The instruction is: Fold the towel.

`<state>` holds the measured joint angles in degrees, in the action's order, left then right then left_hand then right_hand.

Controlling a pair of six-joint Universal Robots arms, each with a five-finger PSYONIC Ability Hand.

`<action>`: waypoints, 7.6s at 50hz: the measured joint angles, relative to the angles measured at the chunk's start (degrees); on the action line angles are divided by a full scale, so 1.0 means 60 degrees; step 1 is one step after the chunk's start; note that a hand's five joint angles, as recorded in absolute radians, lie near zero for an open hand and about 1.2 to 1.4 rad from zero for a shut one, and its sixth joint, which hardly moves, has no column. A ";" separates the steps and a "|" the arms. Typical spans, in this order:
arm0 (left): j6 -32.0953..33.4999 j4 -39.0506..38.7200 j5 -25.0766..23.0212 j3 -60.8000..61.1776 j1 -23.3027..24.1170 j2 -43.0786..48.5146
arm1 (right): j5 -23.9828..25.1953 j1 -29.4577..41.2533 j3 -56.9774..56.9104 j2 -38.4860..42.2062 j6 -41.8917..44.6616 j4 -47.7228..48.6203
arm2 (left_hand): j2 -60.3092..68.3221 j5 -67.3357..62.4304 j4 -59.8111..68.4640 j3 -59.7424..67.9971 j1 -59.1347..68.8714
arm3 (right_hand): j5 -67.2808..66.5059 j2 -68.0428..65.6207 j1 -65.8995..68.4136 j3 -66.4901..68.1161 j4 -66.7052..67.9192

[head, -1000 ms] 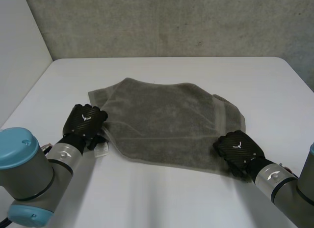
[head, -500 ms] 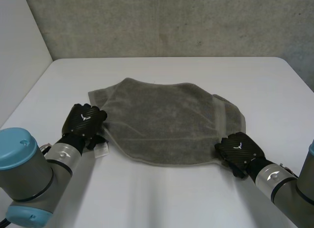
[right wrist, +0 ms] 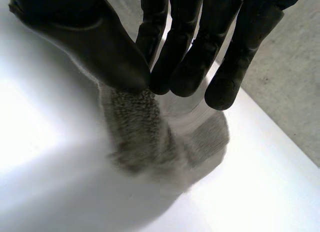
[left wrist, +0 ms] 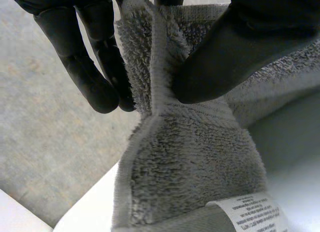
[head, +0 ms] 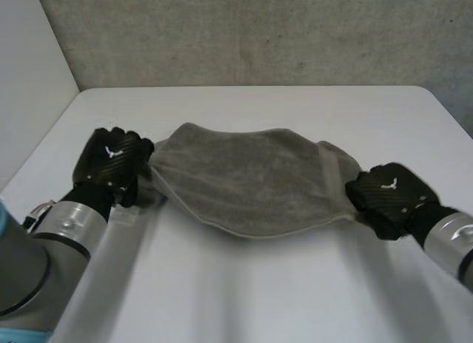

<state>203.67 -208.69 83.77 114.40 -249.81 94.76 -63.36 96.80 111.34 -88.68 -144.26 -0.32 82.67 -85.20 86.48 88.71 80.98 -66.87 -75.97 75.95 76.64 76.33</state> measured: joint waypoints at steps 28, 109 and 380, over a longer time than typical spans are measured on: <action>-0.1260 0.2262 -0.0349 -0.0190 -0.0425 -0.1598 | 0.2621 -0.1981 -0.2471 -0.1397 -0.0318 -0.3770 | 0.0000 0.0000 0.0000 0.0001 0.0000 | 0.0000 0.0000 0.0006 0.0002 0.0000; -0.1293 0.1710 -0.0608 -0.2053 0.0542 0.1723 | -0.2225 0.1037 -0.2383 0.1930 -0.0785 0.0450 | -1.1242 1.1773 -1.1851 -1.2342 -1.0933 | 1.0572 1.0266 -1.0343 -1.0392 -1.0257; 0.0054 0.0461 0.1757 -0.2985 0.2726 0.2935 | -0.2279 0.1405 -0.0844 0.3656 -0.0802 0.2610 | -1.0423 1.1246 -1.1044 -1.1540 -1.0096 | 0.3713 0.3544 -0.3494 -0.3689 -0.3645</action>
<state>204.00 -205.92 94.31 96.49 -233.45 112.37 -77.04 105.23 106.27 -66.75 -149.07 15.34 20.13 -17.73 20.22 19.47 20.40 -44.59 -54.71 54.99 54.51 54.46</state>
